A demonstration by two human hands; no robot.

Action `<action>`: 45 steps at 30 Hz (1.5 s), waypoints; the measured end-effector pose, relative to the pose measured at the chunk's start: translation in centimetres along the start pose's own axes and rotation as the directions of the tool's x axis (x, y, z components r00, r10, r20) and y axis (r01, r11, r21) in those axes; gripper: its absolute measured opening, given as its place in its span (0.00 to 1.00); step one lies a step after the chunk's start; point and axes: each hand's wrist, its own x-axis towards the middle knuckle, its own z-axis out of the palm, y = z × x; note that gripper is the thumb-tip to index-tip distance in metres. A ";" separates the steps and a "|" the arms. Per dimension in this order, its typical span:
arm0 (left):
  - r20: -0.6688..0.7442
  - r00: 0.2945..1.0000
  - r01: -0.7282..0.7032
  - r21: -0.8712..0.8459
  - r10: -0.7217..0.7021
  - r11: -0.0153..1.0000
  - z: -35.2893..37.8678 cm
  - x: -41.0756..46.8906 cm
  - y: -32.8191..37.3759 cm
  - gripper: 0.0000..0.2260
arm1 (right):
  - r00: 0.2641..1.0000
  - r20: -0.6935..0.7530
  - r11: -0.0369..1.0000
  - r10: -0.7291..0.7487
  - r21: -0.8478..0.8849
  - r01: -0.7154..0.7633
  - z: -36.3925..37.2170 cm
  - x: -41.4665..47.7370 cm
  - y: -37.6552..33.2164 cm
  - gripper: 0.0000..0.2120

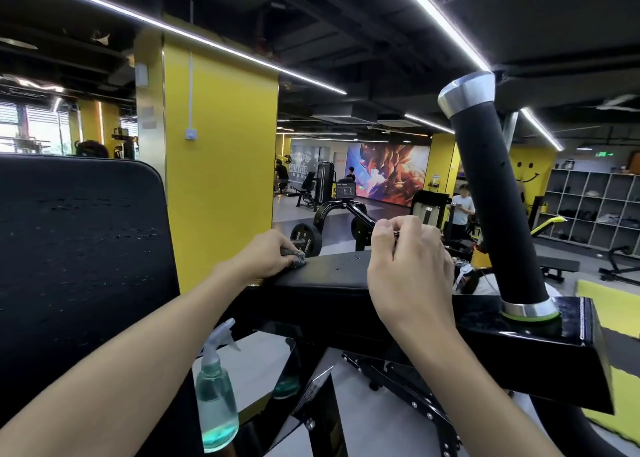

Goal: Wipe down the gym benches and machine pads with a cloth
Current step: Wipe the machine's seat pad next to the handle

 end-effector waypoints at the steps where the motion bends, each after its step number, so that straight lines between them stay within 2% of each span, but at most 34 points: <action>1: 0.006 1.000 -0.026 -0.028 0.026 0.999 0.0 0.2 0.4 0.08 | 1.000 -0.003 1.000 0.002 -0.002 -0.002 0.0 0.0 0.0 0.16; 4: 0.040 0.991 -0.125 -0.127 0.131 0.984 -0.2 0.5 1.8 0.06 | 1.000 -0.023 1.000 -0.005 -0.006 0.005 0.1 0.1 0.0 0.15; 6: 0.036 0.993 -0.108 -0.060 0.110 0.992 0.0 0.8 1.4 0.07 | 1.000 -0.021 1.000 -0.003 0.000 0.003 0.2 0.1 0.2 0.14; 9: 0.028 1.000 -0.005 0.085 0.003 0.996 0.5 1.5 0.6 0.09 | 1.000 -0.012 0.999 0.002 0.034 -0.002 0.0 0.0 0.1 0.15; 14: 0.147 0.987 -0.056 -0.071 0.066 0.996 -0.8 2.2 0.9 0.04 | 0.999 -0.029 0.981 0.044 0.191 -0.037 -0.3 0.5 0.0 0.24; 18: 0.082 0.996 -0.036 0.062 0.031 0.997 0.3 3.0 0.0 0.08 | 0.996 -0.031 0.949 0.084 0.308 -0.070 -0.4 0.5 0.2 0.25; 20: 0.088 0.996 -0.044 0.097 0.036 0.994 0.4 3.4 0.7 0.08 | 0.996 -0.043 0.954 0.074 0.295 -0.058 -0.2 0.6 0.3 0.26; 24: 0.102 0.988 -0.117 0.018 0.115 0.993 0.1 3.8 1.9 0.03 | 0.996 -0.070 0.969 0.063 0.244 -0.044 0.2 0.9 0.4 0.27; 29: 0.032 0.999 -0.036 0.084 0.034 0.996 1.1 4.1 1.5 0.08 | 0.994 -0.073 0.963 0.075 0.265 -0.054 0.1 0.8 0.4 0.28; 33: 0.096 0.987 -0.123 -0.054 0.128 0.991 0.3 4.2 3.1 0.04 | 0.993 -0.106 0.972 0.057 0.233 -0.031 0.5 0.9 0.4 0.31; 35: 0.080 0.987 -0.137 -0.009 0.137 0.991 0.3 4.0 3.2 0.05 | 0.993 -0.108 0.972 0.048 0.233 -0.022 0.6 0.9 0.4 0.33; 38: 0.066 0.995 -0.083 0.115 0.075 0.990 0.9 4.2 2.5 0.07 | 0.994 -0.101 0.970 0.051 0.240 -0.026 0.6 0.8 0.4 0.33; 41: 0.106 0.987 -0.130 0.052 0.124 0.990 0.4 4.1 3.3 0.07 | 0.994 -0.100 0.977 0.047 0.211 -0.025 0.5 0.8 0.3 0.30; 43: 0.136 0.970 -0.196 -0.053 0.201 0.979 -0.1 3.6 4.2 0.06 | 0.994 -0.095 0.978 0.052 0.206 -0.032 0.4 0.8 0.2 0.23; 45: 0.110 0.971 -0.203 -0.070 0.210 0.977 -0.1 3.3 4.0 0.05 | 0.995 -0.078 0.975 0.057 0.218 -0.039 0.2 0.7 0.1 0.15</action>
